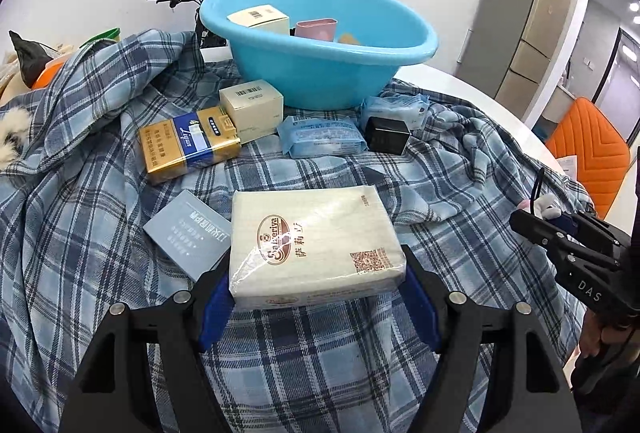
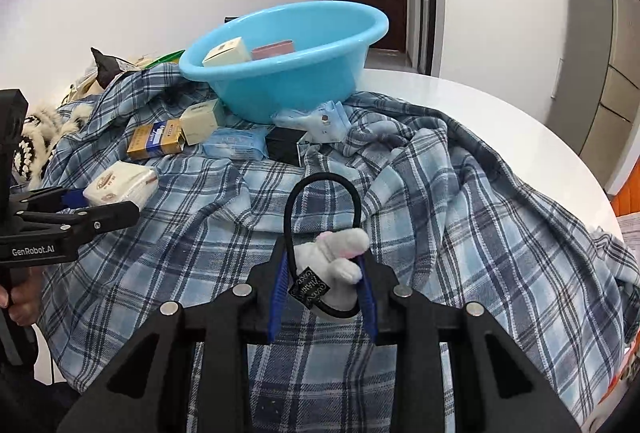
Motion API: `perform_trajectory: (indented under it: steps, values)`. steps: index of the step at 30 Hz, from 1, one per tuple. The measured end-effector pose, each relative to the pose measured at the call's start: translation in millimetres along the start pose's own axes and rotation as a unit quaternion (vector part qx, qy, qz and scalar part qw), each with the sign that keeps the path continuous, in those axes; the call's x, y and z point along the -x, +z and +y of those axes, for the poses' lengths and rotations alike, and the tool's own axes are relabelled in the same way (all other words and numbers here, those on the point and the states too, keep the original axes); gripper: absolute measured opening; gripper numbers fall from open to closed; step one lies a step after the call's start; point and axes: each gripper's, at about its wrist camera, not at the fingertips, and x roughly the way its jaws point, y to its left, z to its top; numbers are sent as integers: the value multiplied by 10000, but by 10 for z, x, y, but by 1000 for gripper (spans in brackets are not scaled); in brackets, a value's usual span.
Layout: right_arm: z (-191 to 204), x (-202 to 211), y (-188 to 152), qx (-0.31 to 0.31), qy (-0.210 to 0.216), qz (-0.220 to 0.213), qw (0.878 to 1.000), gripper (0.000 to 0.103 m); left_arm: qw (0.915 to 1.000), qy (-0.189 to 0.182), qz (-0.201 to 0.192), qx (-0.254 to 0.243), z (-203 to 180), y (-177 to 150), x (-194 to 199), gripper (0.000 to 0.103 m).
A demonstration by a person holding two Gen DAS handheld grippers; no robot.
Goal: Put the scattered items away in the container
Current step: 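Carry the tissue pack with the left tool while the right tool carries the hair tie over the basin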
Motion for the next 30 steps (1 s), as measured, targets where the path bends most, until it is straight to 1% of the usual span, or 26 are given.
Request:
perform_trajectory:
  steps: [2,5,8,11,14,16,19,22,24,26,28,29,30]
  values:
    - [1,30,48,19,34,-59,10000,30,10000,38,-19,9,0,35,22,76]
    - [28,156,198,82,83,-326,9994,30,9999,70,-152,17,5,135,120,76]
    - [70,380,414,221,19,-793,9966,30,9984,189,-515,-155,-59,307,319,76]
    - [113,644,613,300,36,-1245,9918,31,9946,324,-905,-382,-139,485,556,76]
    - [155,918,743,384,30,-1631,9859,32,9907,329,-1232,-480,-186,615,789,76]
    - [190,1043,780,441,-5,-1808,9825,32,9882,329,-1395,-534,-209,665,910,76]
    - [246,1150,792,535,-14,-1944,9795,32,9864,302,-1493,-618,-229,689,1005,76]
    - [275,1149,846,615,149,-1917,9794,32,9869,203,-1469,-636,-233,757,998,76]
    - [284,1102,960,646,225,-1881,9798,32,9857,177,-1538,-672,-253,839,987,76]
    - [295,1022,1105,707,225,-1898,9790,32,9813,158,-1787,-701,-258,983,939,76]
    - [289,929,1300,715,84,-1969,9778,32,9761,299,-2030,-708,-272,1143,842,76]
    - [282,878,1398,711,40,-2045,9763,32,9737,360,-2132,-719,-267,1260,772,76]
    - [263,821,1518,674,73,-2128,9747,32,9724,336,-2193,-718,-250,1395,694,76]
